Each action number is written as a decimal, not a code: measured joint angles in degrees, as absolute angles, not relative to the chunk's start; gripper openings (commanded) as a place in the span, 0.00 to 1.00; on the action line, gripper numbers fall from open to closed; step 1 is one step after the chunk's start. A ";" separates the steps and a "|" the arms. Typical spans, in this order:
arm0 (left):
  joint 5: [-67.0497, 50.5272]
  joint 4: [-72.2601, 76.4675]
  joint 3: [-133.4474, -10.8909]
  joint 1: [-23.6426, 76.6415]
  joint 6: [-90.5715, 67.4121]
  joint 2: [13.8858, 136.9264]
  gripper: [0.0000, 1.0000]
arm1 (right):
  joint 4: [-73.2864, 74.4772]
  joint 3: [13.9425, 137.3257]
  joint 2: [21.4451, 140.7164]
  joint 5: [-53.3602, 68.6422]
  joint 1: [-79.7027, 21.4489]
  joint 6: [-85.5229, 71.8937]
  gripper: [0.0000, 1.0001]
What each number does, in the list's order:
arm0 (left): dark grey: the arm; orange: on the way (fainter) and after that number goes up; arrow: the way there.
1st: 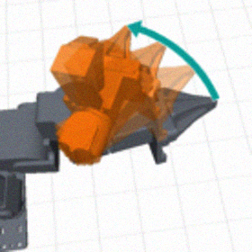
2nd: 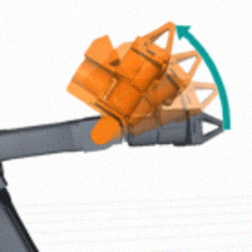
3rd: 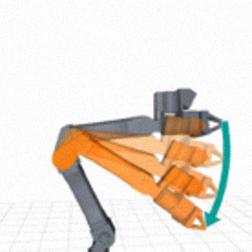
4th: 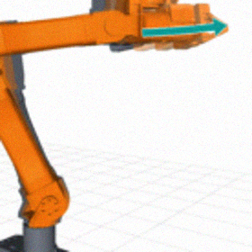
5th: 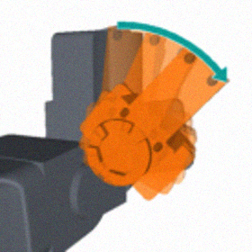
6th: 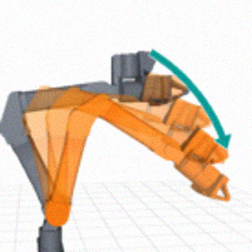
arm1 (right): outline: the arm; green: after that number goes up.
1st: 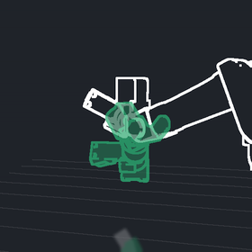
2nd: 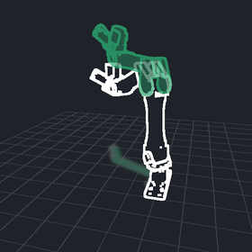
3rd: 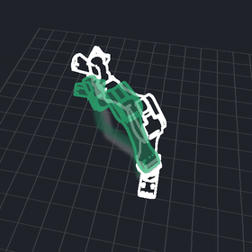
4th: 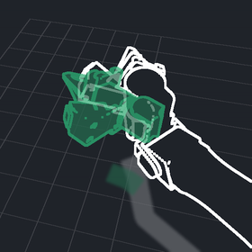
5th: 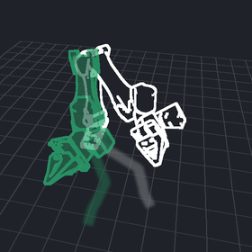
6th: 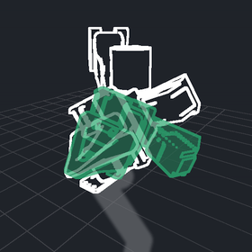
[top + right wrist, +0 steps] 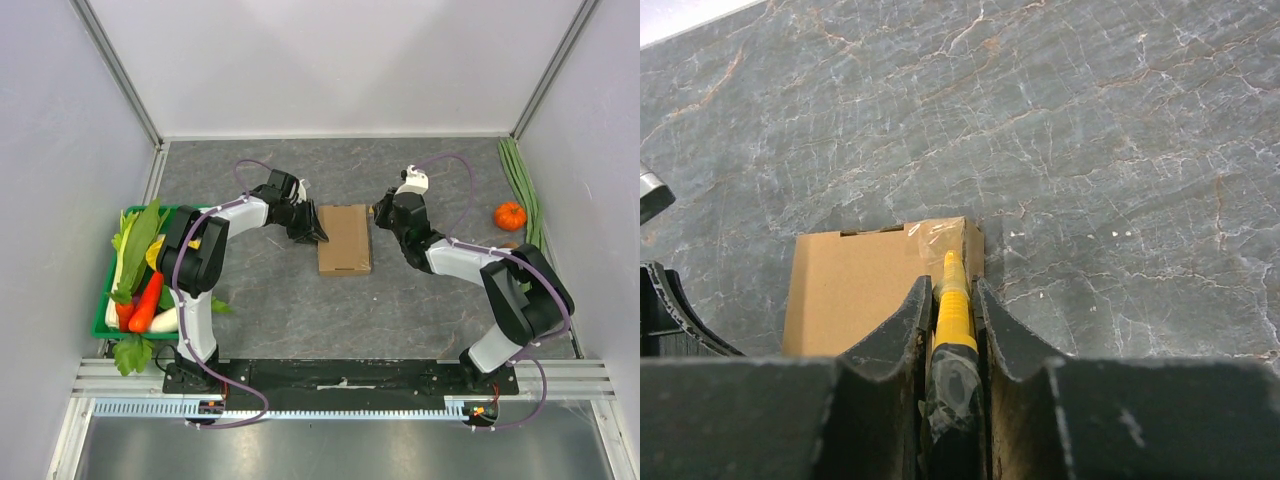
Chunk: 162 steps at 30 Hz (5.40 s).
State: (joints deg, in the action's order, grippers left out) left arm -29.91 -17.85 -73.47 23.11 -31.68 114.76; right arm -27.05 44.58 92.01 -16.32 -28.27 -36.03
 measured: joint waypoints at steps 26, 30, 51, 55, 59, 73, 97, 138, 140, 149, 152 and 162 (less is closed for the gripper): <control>-29.85 -18.65 -74.00 23.11 -31.70 115.04 0.27 | -26.98 44.58 92.88 -16.58 -28.27 -35.92 0.00; -29.82 -18.72 -74.06 23.11 -31.70 115.07 0.27 | -26.98 44.58 93.49 -16.73 -28.27 -35.62 0.00; -29.93 -19.73 -74.46 22.96 -32.10 115.24 0.45 | -29.63 44.93 96.12 -14.81 -28.42 -34.85 0.00; -29.34 -20.12 -74.54 22.87 -32.10 115.46 0.59 | -29.76 44.97 96.14 -15.09 -28.95 -34.59 0.00; -29.32 -20.69 -74.94 22.61 -32.91 115.61 0.72 | -27.97 46.35 96.33 -16.16 -30.13 -33.12 0.00; -30.20 -21.43 -75.85 21.80 -36.07 116.97 0.50 | -18.46 52.73 97.76 -22.57 -35.86 -25.69 0.00; -30.24 -22.11 -76.12 21.50 -39.62 117.45 0.46 | -9.52 53.52 96.29 -26.76 -39.72 -25.78 0.00; -30.06 -16.27 -72.36 20.99 -49.50 116.46 0.40 | 17.26 54.19 86.39 -24.21 -45.30 -38.87 0.00; -29.95 -16.08 -72.31 21.02 -49.93 116.46 0.40 | 18.79 54.74 86.28 -24.12 -45.91 -39.48 0.00; -29.82 -15.33 -72.05 21.15 -50.74 116.46 0.46 | 22.50 56.31 86.28 -24.01 -46.87 -41.45 0.00; -30.06 -15.00 -71.92 21.19 -50.61 116.44 0.58 | 22.79 56.38 86.37 -24.14 -47.05 -41.63 0.00; -30.00 -11.55 -66.24 21.45 -47.13 111.39 0.74 | 23.75 60.05 90.00 -25.32 -46.48 -39.05 0.00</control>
State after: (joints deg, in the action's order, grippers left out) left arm -30.00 -11.55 -66.24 21.45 -47.13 111.39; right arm 23.75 60.05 90.00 -25.32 -46.48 -39.05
